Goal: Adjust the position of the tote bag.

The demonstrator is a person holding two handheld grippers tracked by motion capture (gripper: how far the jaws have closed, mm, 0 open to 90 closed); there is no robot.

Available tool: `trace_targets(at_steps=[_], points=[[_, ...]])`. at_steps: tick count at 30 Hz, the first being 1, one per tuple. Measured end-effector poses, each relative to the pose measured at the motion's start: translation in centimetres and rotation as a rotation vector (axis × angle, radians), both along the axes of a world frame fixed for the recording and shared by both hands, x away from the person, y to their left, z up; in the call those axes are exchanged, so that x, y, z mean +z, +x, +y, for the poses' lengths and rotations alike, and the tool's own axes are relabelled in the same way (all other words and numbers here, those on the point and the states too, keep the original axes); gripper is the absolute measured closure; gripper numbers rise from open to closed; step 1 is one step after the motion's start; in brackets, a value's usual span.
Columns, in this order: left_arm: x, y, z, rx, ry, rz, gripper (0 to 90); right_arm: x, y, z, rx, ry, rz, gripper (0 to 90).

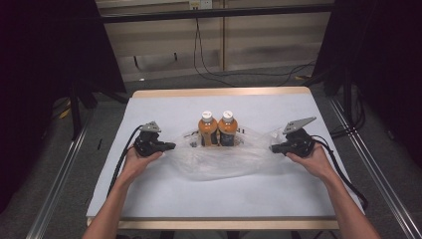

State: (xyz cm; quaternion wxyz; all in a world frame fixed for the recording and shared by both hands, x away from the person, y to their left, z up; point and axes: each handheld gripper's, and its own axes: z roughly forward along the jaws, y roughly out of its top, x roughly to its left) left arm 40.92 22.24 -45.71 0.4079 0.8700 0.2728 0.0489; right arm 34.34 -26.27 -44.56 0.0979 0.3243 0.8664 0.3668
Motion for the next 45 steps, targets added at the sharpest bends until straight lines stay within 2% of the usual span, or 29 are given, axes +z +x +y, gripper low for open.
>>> trace_targets(at_steps=[1,2,3,5,6,7,10,13,14,15,16,19,21,22,24,29,31,33,36,38,39,40,41,42,43,44,45], points=[[0.7,-0.3,0.0,-0.005,-0.013,-0.016,90.0,0.6,-0.1,0.1,0.001,0.019,-0.014,90.0],[0.7,-0.3,0.0,-0.005,-0.013,-0.016,90.0,0.6,-0.1,0.1,0.001,0.019,-0.014,90.0],[1.2,-0.5,0.1,-0.009,-0.040,-0.026,90.0,1.2,-0.1,0.2,-0.005,0.030,-0.036,90.0],[1.4,-0.5,0.1,-0.012,-0.052,-0.030,90.0,1.6,-0.1,0.2,-0.010,0.043,-0.045,90.0],[1.6,-0.6,0.2,-0.015,-0.062,-0.025,90.0,1.8,0.0,0.1,-0.002,0.077,-0.044,90.0],[1.6,-0.6,0.1,-0.015,-0.068,-0.025,90.0,2.1,0.0,0.1,-0.007,0.090,-0.045,90.0],[2.1,-0.8,-0.2,-0.022,-0.063,-0.033,90.0,2.8,0.1,0.3,-0.003,0.092,-0.064,90.0],[2.7,-1.1,-1.3,-0.041,-0.070,-0.045,90.0,4.0,0.0,0.8,0.005,0.127,-0.098,90.0],[2.9,-1.1,-1.7,-0.059,-0.061,-0.053,90.0,4.0,0.0,0.8,0.005,0.127,-0.098,90.0],[3.3,-1.4,-2.6,-0.076,-0.071,-0.060,90.0,4.4,-0.1,1.2,0.007,0.124,-0.114,90.0],[3.3,-1.4,-2.6,-0.076,-0.071,-0.060,90.0,4.4,-0.1,1.2,0.007,0.124,-0.114,90.0],[3.3,-1.9,-3.9,-0.100,-0.111,-0.056,90.0,4.5,-0.2,1.5,0.000,0.135,-0.123,90.0],[3.2,-2.3,-4.9,-0.122,-0.080,-0.061,90.0,4.5,-0.2,1.6,0.005,0.139,-0.120,90.0],[3.1,-2.4,-5.3,-0.132,-0.081,-0.063,90.0,4.5,-0.2,1.6,0.006,0.138,-0.118,90.0],[3.1,-2.5,-5.9,-0.133,-0.093,-0.056,90.0,4.7,-0.2,1.8,0.013,0.134,-0.117,90.0],[3.5,-2.1,-7.2,-0.149,-0.080,-0.050,90.0,5.7,0.5,2.3,0.025,0.133,-0.114,90.0],[3.6,-1.7,-7.8,-0.147,-0.075,-0.045,90.0,6.1,1.0,2.9,0.030,0.123,-0.108,90.0],[3.5,-1.2,-8.0,-0.133,-0.097,-0.034,90.0,6.6,1.5,3.8,0.046,0.103,-0.115,90.0],[3.0,-0.7,-8.2,-0.110,-0.101,-0.013,90.0,7.2,2.5,5.2,0.066,0.095,-0.106,90.0],[2.3,-0.6,-8.5,-0.110,-0.084,0.014,90.0,7.0,3.6,5.8,0.069,0.079,-0.079,90.0],[1.3,-1.0,-9.2,-0.121,-0.064,0.036,90.0,5.9,4.8,6.4,0.071,0.053,-0.034,90.0],[1.3,-1.0,-9.2,-0.121,-0.064,0.036,90.0,5.9,4.8,6.4,0.071,0.053,-0.034,90.0],[0.7,-1.2,-9.6,-0.131,-0.051,0.043,90.0,5.2,5.1,6.7,0.071,0.035,-0.015,90.0],[0.3,-1.3,-9.9,-0.143,-0.035,0.046,90.0,4.5,5.3,7.0,0.076,0.019,-0.001,90.0],[-0.1,-1.4,-10.1,-0.149,-0.044,0.050,90.0,3.8,5.4,7.3,0.079,0.003,0.007,90.0],[-0.2,-1.5,-10.3,-0.156,-0.030,0.056,90.0,3.1,5.5,7.6,0.077,-0.007,0.028,90.0],[-0.3,-1.8,-10.8,-0.165,-0.004,0.054,90.0,1.7,5.9,8.0,0.068,-0.016,0.058,90.0]])
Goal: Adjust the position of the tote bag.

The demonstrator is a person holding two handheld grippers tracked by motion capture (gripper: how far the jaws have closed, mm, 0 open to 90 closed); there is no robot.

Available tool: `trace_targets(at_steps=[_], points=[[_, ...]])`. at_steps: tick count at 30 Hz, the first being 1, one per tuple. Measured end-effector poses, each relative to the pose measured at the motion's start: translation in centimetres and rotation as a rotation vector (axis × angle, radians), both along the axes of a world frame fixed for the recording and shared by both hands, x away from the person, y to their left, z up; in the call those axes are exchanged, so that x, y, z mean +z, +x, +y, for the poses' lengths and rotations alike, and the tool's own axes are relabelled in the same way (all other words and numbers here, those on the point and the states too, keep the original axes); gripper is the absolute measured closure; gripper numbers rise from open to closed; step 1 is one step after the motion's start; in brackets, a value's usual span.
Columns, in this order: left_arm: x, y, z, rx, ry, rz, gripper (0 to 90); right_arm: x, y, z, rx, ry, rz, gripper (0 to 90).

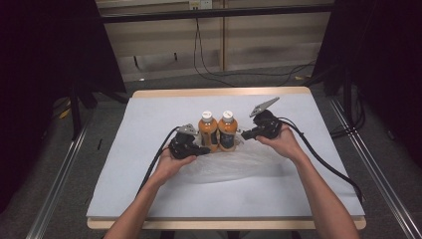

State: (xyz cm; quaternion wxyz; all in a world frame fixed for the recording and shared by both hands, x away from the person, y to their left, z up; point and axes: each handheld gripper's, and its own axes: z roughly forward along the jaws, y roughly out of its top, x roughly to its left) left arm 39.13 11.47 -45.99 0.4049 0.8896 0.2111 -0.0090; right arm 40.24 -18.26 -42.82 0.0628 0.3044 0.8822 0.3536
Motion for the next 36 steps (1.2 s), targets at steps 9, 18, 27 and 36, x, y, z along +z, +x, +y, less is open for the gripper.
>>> trace_targets(at_steps=[9,18,27,36], points=[[0.2,-0.7,-1.2,-0.036,0.024,-0.013,90.0,-2.9,1.8,0.7,-0.024,0.000,0.070,90.0],[-0.7,-1.5,-2.3,-0.092,0.082,-0.024,90.0,-4.4,3.3,1.2,-0.062,0.029,0.097,90.0],[-1.5,-2.2,-2.1,-0.130,0.125,-0.015,90.0,-4.9,4.5,1.7,-0.119,0.006,0.102,90.0],[-1.2,-3.3,-0.6,-0.169,0.148,-0.024,90.0,-5.0,6.1,2.2,-0.173,0.006,0.087,90.0]])
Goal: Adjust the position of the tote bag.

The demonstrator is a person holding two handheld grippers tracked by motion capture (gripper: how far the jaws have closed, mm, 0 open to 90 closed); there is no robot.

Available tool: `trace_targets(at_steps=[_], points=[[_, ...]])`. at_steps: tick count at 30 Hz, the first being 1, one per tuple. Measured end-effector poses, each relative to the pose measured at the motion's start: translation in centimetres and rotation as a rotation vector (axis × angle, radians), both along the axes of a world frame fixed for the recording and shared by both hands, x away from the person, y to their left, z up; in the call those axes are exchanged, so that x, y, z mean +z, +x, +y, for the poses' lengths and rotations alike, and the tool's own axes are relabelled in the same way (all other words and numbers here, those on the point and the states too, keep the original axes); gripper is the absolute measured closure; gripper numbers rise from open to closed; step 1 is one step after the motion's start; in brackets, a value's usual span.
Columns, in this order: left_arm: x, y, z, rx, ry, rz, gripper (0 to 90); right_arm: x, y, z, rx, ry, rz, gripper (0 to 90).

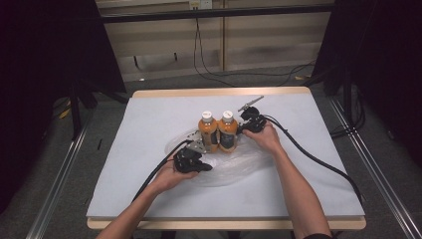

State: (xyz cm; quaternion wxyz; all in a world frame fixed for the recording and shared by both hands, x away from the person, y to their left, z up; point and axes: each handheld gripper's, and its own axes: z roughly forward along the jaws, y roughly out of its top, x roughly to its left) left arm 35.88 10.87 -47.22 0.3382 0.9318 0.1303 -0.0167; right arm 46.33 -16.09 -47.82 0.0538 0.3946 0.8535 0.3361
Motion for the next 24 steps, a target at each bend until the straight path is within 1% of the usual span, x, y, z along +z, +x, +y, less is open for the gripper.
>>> trace_targets(at_steps=[1,2,3,4,5,6,7,8,9,10,11,12,13,14,15,16,17,18,19,20,21,22,23,24], points=[[0.0,-0.2,0.2,-0.001,0.001,-0.009,90.0,0.0,0.1,0.1,-0.010,-0.001,0.007,90.0],[-0.2,-0.3,0.3,0.005,-0.019,-0.009,90.0,0.0,0.3,0.1,-0.017,0.001,0.009,90.0],[-0.2,-0.3,0.6,-0.005,-0.025,0.005,90.0,-0.1,0.5,0.0,-0.013,0.012,-0.002,90.0],[-0.2,-0.3,0.8,-0.005,-0.025,0.022,90.0,-0.2,0.7,-0.1,-0.022,0.018,-0.002,90.0],[-0.3,-0.3,1.0,-0.009,-0.033,0.024,90.0,-0.1,0.9,-0.2,-0.026,0.016,0.001,90.0],[-0.3,-0.5,1.2,-0.010,-0.034,0.023,90.0,-0.1,1.1,-0.2,-0.034,0.012,0.000,90.0],[-0.1,-0.7,1.3,-0.017,-0.011,0.018,90.0,-0.1,1.3,-0.1,-0.040,0.003,0.001,90.0],[-0.2,-0.8,1.4,-0.025,-0.018,0.015,90.0,0.0,1.4,0.0,-0.046,-0.008,0.010,90.0],[-0.3,-1.1,1.4,-0.023,-0.037,0.016,90.0,0.1,1.6,0.1,-0.046,-0.018,0.003,90.0],[-0.1,-1.2,1.5,-0.025,-0.016,0.013,90.0,0.1,1.8,0.2,-0.051,-0.029,-0.001,90.0],[-0.2,-1.4,1.5,-0.019,-0.033,0.013,90.0,0.1,2.0,0.3,-0.053,-0.032,0.004,90.0],[-0.3,-1.5,1.6,-0.025,-0.038,0.016,90.0,0.1,2.1,0.4,-0.058,-0.034,0.000,90.0],[-0.4,-1.5,1.6,-0.016,-0.056,0.028,90.0,0.1,2.2,0.5,-0.062,-0.040,-0.006,90.0],[-0.5,-1.5,1.6,-0.002,-0.070,0.029,90.0,0.1,2.4,0.7,-0.065,-0.042,-0.008,90.0],[-0.5,-1.5,1.6,-0.002,-0.070,0.029,90.0,0.1,2.4,0.7,-0.065,-0.042,-0.008,90.0],[-0.7,-1.3,1.4,0.000,-0.088,0.032,90.0,0.1,2.4,0.7,-0.068,-0.042,-0.008,90.0],[-0.5,-1.1,1.4,-0.006,-0.067,0.038,90.0,0.1,2.3,0.8,-0.071,-0.044,-0.007,90.0],[-0.7,-1.1,1.2,0.007,-0.088,0.041,90.0,0.1,2.3,0.8,-0.077,-0.047,-0.011,90.0],[-0.7,-1.0,1.1,0.009,-0.094,0.044,90.0,0.1,2.3,0.8,-0.077,-0.047,-0.011,90.0],[-0.7,-1.1,1.1,0.015,-0.090,0.040,90.0,0.1,2.2,0.9,-0.082,-0.049,-0.013,90.0],[-0.6,-1.3,1.0,0.010,-0.082,0.029,90.0,0.1,2.2,0.9,-0.086,-0.049,-0.013,90.0],[-0.6,-1.5,1.0,0.005,-0.081,0.030,90.0,0.1,2.1,1.0,-0.088,-0.049,-0.017,90.0],[-0.6,-1.7,0.9,-0.007,-0.083,0.041,90.0,0.1,2.0,1.0,-0.094,-0.054,-0.021,90.0],[-0.5,-2.0,0.7,-0.023,-0.077,0.029,90.0,0.1,1.9,1.2,-0.116,-0.065,-0.031,90.0]])
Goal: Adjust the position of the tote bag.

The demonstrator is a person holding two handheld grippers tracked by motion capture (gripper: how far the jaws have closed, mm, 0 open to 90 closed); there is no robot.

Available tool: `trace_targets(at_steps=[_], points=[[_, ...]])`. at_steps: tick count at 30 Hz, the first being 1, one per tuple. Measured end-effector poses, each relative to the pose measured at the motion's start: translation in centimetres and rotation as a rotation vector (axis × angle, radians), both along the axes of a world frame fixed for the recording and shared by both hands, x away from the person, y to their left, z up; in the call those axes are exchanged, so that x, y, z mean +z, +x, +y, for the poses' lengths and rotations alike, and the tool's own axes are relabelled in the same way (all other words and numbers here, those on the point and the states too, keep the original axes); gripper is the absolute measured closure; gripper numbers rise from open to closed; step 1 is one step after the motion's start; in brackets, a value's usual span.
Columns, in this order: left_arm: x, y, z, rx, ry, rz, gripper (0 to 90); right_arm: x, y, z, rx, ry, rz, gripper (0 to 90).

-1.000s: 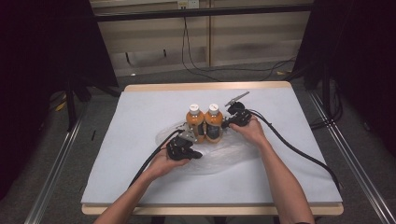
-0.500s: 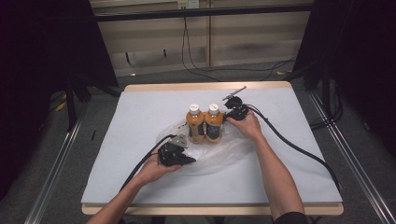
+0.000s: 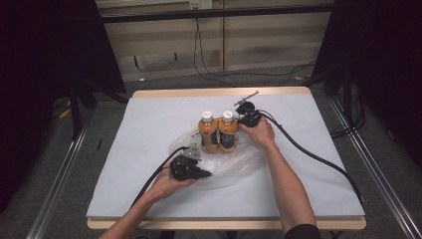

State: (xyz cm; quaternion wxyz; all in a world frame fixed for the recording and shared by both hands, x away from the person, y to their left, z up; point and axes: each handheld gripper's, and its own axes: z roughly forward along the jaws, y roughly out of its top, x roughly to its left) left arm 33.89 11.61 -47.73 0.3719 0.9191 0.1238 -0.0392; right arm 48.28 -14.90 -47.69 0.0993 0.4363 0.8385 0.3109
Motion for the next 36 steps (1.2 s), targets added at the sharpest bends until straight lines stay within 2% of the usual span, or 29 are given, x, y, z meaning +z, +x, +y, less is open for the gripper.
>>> trace_targets(at_steps=[3,5,6,7,8,9,10,11,13,14,16,17,19,20,21,26,29,31,32,36], points=[[0.1,-0.1,-0.1,-0.007,0.008,-0.008,90.0,0.0,0.0,0.1,-0.029,-0.016,-0.016,90.0],[0.3,0.1,0.0,-0.024,0.014,0.000,90.0,0.0,0.1,0.1,-0.030,-0.017,-0.015,90.0],[0.3,0.0,0.0,0.006,-0.015,-0.019,90.0,0.0,0.0,0.2,-0.020,-0.018,-0.014,90.0],[0.7,0.2,0.2,0.009,-0.017,-0.014,90.0,0.1,-0.1,0.2,-0.005,-0.015,-0.005,90.0],[1.0,0.4,0.3,0.021,-0.050,-0.009,90.0,0.3,-0.4,0.2,0.020,-0.014,-0.007,90.0],[1.3,0.7,0.6,0.026,-0.055,-0.012,90.0,0.3,-0.4,0.2,0.020,-0.014,-0.007,90.0],[1.4,0.8,0.7,0.044,-0.082,-0.009,90.0,0.7,-0.8,0.2,0.035,0.009,-0.023,90.0],[1.7,1.0,1.0,0.055,-0.079,-0.014,90.0,0.7,-0.8,0.2,0.035,0.009,-0.023,90.0],[2.0,1.2,1.6,0.074,-0.091,-0.021,90.0,1.2,-1.3,0.0,0.043,0.045,-0.042,90.0],[2.0,1.2,1.8,0.095,-0.110,-0.025,90.0,1.5,-1.6,0.0,0.052,0.047,-0.047,90.0],[2.2,1.3,2.5,0.124,-0.131,-0.043,90.0,1.9,-2.3,-0.1,0.073,0.044,-0.063,90.0],[2.4,1.5,2.7,0.139,-0.121,-0.054,90.0,2.2,-2.7,-0.2,0.084,0.038,-0.067,90.0],[2.4,1.9,3.3,0.161,-0.140,-0.054,90.0,2.5,-3.6,-0.2,0.114,-0.004,-0.088,90.0],[2.4,2.1,3.6,0.170,-0.140,-0.053,90.0,2.7,-4.1,-0.4,0.116,0.000,-0.087,90.0],[2.4,2.2,3.8,0.192,-0.156,-0.046,90.0,2.9,-4.4,-0.7,0.113,0.015,-0.099,90.0],[2.0,3.3,5.2,0.248,-0.134,-0.050,90.0,3.8,-5.9,-2.5,0.105,0.096,-0.126,90.0],[1.8,3.7,5.7,0.280,-0.138,-0.048,90.0,3.8,-7.1,-3.3,0.108,0.114,-0.143,90.0],[1.8,3.9,5.8,0.294,-0.161,-0.045,90.0,3.8,-7.8,-3.8,0.106,0.136,-0.149,90.0],[1.8,4.0,5.9,0.300,-0.152,-0.048,90.0,3.8,-8.1,-4.0,0.104,0.139,-0.154,90.0],[1.9,4.1,6.1,0.314,-0.186,-0.035,90.0,4.0,-9.2,-4.8,0.098,0.161,-0.175,90.0]])
